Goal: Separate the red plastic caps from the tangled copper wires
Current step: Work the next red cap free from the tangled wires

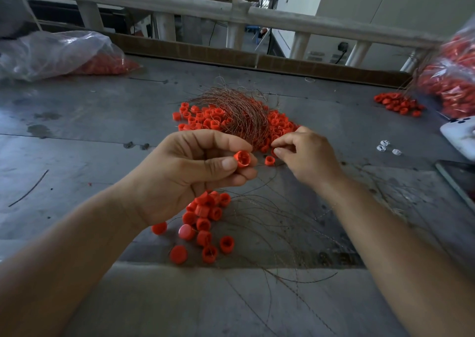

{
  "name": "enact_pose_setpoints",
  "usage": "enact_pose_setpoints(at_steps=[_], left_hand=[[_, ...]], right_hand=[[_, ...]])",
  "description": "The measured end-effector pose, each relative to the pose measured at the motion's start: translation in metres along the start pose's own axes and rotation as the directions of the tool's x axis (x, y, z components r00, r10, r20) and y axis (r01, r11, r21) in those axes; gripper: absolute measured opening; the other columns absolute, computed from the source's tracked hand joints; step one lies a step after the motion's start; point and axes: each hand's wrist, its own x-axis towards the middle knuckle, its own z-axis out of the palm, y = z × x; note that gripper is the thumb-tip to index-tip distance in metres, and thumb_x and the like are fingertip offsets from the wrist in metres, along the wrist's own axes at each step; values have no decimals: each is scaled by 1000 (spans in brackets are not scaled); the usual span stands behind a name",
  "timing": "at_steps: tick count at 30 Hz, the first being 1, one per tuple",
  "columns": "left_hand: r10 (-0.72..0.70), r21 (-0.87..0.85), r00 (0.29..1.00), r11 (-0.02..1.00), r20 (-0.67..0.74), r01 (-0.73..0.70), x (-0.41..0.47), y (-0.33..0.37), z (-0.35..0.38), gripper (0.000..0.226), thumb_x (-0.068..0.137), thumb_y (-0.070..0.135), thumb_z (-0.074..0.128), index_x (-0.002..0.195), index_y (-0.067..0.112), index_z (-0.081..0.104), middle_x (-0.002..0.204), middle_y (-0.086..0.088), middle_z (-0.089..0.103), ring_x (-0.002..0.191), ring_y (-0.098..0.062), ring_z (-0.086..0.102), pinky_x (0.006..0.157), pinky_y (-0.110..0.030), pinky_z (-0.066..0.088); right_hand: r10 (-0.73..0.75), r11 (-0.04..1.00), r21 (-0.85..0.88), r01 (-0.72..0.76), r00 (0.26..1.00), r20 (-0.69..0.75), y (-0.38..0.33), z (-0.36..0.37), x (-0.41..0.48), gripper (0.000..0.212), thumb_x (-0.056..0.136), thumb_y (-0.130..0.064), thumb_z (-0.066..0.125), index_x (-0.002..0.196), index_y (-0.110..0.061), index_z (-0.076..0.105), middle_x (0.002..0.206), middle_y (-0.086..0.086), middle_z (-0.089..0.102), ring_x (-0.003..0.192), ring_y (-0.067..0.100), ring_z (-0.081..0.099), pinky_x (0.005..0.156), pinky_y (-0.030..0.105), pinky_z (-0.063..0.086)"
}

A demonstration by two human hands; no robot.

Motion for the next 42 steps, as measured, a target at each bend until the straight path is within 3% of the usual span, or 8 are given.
enact_pose_setpoints(at_steps=[7, 11, 17, 20, 23, 27, 36, 42], left_hand=[[4, 14, 1000, 1000, 0, -4, 0, 0, -1, 22, 61, 9, 65, 81, 12, 75, 80, -8, 73, 75, -15, 71, 63, -18, 55], [12, 24, 1000, 1000, 0, -12, 0, 0, -1, 22, 62, 10, 66, 82, 12, 75, 79, -7, 72, 76, -15, 71, 63, -17, 54], [-2, 26, 999, 1000, -38, 3, 1, 0, 0, 23, 58, 10, 66, 79, 11, 75, 77, -7, 72, 74, -15, 71, 62, -18, 55], [-5, 25, 999, 1000, -48, 6, 1, 0, -1, 23, 58, 10, 66, 79, 10, 75, 77, -8, 72, 73, -16, 71, 62, -18, 54], [-5, 24, 998, 1000, -56, 7, 2, 0, -1, 24, 57, 11, 66, 79, 10, 75, 76, -8, 72, 73, -15, 71, 62, -18, 54], [-10, 21, 998, 1000, -59, 11, 2, 0, -1, 24, 57, 11, 67, 80, 10, 75, 77, -8, 72, 74, -16, 71, 62, -18, 54], [-10, 58, 996, 998, -89, 15, 3, 0, -3, 25, 67, 0, 55, 79, 10, 75, 76, -8, 72, 73, -15, 71, 62, -17, 54], [-5, 79, 995, 997, -100, 13, 2, 0, -2, 24, 67, 1, 57, 79, 9, 75, 77, -8, 72, 74, -16, 71, 63, -18, 54]], right_hand=[[3, 1000, 30, -2, 999, -32, 0, -2, -1, 6, 79, -12, 68, 79, -15, 62, 80, -6, 52, 73, 9, 46, 61, 15, 27], [112, 961, 264, -82, 989, -100, 2, -19, -1, 19, 80, -10, 67, 71, -22, 55, 67, -14, 54, 62, 2, 51, 56, 11, 36], [152, 587, 795, -151, 985, 75, -16, -44, -12, 20, 84, 3, 58, 77, -14, 64, 65, -2, 63, 58, 3, 60, 54, 15, 49], [109, 347, 903, -254, 967, 230, -30, -48, -18, 11, 85, 1, 53, 79, -6, 59, 61, 0, 66, 55, 9, 63, 50, 17, 51], [42, 234, 914, -331, 943, 331, -41, -47, -23, 3, 79, -7, 55, 80, -7, 57, 60, 3, 67, 53, 10, 63, 47, 18, 50], [-23, 210, 907, -364, 926, 377, -49, -44, -27, 17, 68, -14, 56, 84, -9, 61, 62, 4, 67, 53, 10, 64, 46, 17, 50], [-48, 242, 896, -372, 918, 394, -51, -39, -31, 18, 87, -2, 47, 83, -12, 63, 60, 3, 66, 51, 9, 63, 44, 17, 50], [-104, 188, 888, -420, 890, 443, -53, -38, -31, 14, 81, 0, 50, 84, -5, 63, 67, 8, 67, 59, 12, 66, 52, 20, 52]])
